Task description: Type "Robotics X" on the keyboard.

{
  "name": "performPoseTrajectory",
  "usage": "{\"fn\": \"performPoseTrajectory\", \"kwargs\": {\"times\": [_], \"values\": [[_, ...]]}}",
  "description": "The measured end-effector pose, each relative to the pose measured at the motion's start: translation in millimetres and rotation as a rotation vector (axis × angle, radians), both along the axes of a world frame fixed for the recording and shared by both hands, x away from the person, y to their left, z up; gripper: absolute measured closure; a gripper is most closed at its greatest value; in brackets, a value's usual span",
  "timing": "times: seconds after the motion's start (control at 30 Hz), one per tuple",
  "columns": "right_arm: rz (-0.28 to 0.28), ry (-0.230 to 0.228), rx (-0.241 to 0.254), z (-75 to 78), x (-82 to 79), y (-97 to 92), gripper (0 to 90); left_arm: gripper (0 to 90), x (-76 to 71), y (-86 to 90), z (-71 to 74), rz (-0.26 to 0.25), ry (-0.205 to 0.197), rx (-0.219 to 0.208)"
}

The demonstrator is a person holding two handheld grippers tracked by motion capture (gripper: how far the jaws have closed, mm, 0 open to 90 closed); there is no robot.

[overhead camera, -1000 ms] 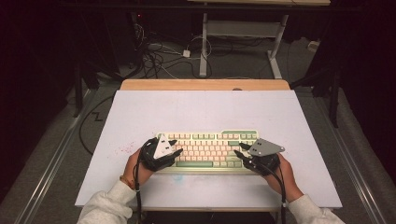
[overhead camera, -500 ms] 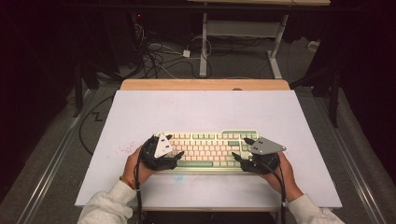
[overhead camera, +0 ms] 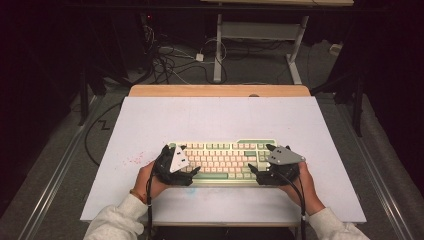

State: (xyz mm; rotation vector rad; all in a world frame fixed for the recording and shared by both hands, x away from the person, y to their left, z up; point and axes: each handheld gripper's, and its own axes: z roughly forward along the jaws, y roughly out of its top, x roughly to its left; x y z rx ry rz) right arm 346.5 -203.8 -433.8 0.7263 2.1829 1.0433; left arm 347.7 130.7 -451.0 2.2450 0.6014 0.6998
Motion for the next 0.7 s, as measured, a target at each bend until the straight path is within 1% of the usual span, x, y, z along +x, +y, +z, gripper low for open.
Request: {"fn": "performPoseTrajectory", "kwargs": {"times": [0.03, 0.1, 0.27, 0.4, 0.53, 0.7], "values": [[0.000, -0.001, 0.004, 0.1, -0.4, 0.2, 16.0, 17.8, 0.0, -0.4, -0.4, -0.006, 0.006, -0.001], [0.004, -0.011, 0.007, 0.9, -1.0, 0.5, 16.1, 17.8, -1.1, -0.9, -0.6, -0.003, -0.008, 0.000], [0.007, -0.011, 0.010, 3.0, -1.3, -0.5, 16.5, 17.8, -2.7, 0.9, 0.7, -0.003, -0.021, -0.013], [0.014, -0.023, 0.006, 6.0, -4.2, -0.8, 16.5, 17.8, -5.2, 1.2, 2.4, -0.004, -0.030, -0.020], [0.025, -0.037, 0.005, 9.7, -7.9, -0.4, 16.3, 17.8, -8.1, 1.9, 6.8, 0.002, -0.048, -0.028], [0.021, -0.059, 0.011, 15.1, -12.7, -1.0, 16.2, 17.8, -13.5, 3.6, 10.4, 0.019, -0.083, -0.042]]}}
